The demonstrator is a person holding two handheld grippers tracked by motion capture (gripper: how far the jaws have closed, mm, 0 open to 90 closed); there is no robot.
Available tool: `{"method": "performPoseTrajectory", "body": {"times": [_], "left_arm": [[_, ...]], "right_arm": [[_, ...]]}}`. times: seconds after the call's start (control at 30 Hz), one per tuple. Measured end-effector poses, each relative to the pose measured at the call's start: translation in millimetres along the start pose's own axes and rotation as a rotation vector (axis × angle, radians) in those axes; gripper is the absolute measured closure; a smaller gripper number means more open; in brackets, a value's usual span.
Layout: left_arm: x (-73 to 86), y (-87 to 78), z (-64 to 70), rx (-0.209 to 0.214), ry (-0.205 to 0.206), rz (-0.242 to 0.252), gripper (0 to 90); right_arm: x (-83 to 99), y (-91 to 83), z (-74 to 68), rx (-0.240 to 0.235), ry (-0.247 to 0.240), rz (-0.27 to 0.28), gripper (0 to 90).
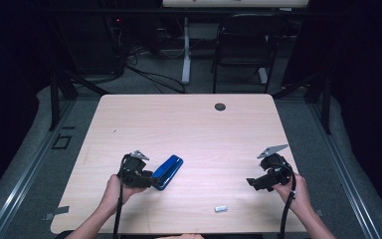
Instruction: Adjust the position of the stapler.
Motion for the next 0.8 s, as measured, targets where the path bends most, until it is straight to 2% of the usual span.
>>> {"method": "performPoseTrajectory", "body": {"times": [0.03, 0.07, 0.17, 0.3, 0.33, 0.43, 0.47, 0.53, 0.57, 0.63, 0.8], "left_arm": [[0.0, 0.0, 0.0, 0.000, 0.000, 0.000, 53.5], [0.4, -7.7, -2.5, 0.009, -0.018, 0.032, 53.2], [-1.6, -18.6, -8.2, 0.014, -0.039, 0.078, 55.1], [-2.1, -19.2, -14.9, -0.015, -0.043, 0.090, 64.5], [-1.2, -12.7, -19.1, -0.045, -0.028, 0.065, 66.3], [-0.7, -5.2, -21.0, -0.056, -0.016, 0.037, 69.4], [-0.9, 0.6, -20.5, -0.064, 0.008, 0.008, 71.5], [-1.2, 3.1, -19.6, -0.062, 0.014, -0.002, 73.1], [-1.4, 6.9, -18.7, -0.079, 0.033, -0.019, 74.3], [-1.2, 8.4, -19.1, -0.085, 0.041, -0.025, 75.7], [2.6, 17.2, -19.2, -0.068, 0.046, -0.073, 76.4]], "right_arm": [[0.0, 0.0, 0.0, 0.000, 0.000, 0.000, 7.0], [0.0, 0.0, 0.3, 0.000, 0.001, 0.000, 7.1], [-0.9, 0.1, -0.4, -0.003, -0.002, 0.003, 7.2], [-2.0, 1.5, -0.7, 0.000, -0.010, 0.005, 7.2], [-2.5, 2.3, -1.6, -0.004, -0.009, -0.004, 7.3], [-2.5, 3.6, -1.4, 0.000, -0.015, -0.012, 7.3], [-2.6, 4.6, -1.8, -0.003, -0.024, -0.019, 7.4], [-1.9, 4.8, -1.7, -0.001, -0.028, -0.030, 7.4], [-1.7, 5.2, -1.6, 0.000, -0.032, -0.027, 7.5], [-1.3, 5.3, -1.5, 0.000, -0.032, -0.030, 7.5], [-1.6, 5.4, -2.0, 0.005, -0.039, -0.035, 7.8]]}}
Point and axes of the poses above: each handheld gripper's, and its own axes: y roughly forward along the jaws, x roughly out of its underside, z roughly to its right, the point moved 6 cm from there along y, roughly forward along the jaws, and after that the axes turned 9 degrees about -y, right-handed, at the moved point
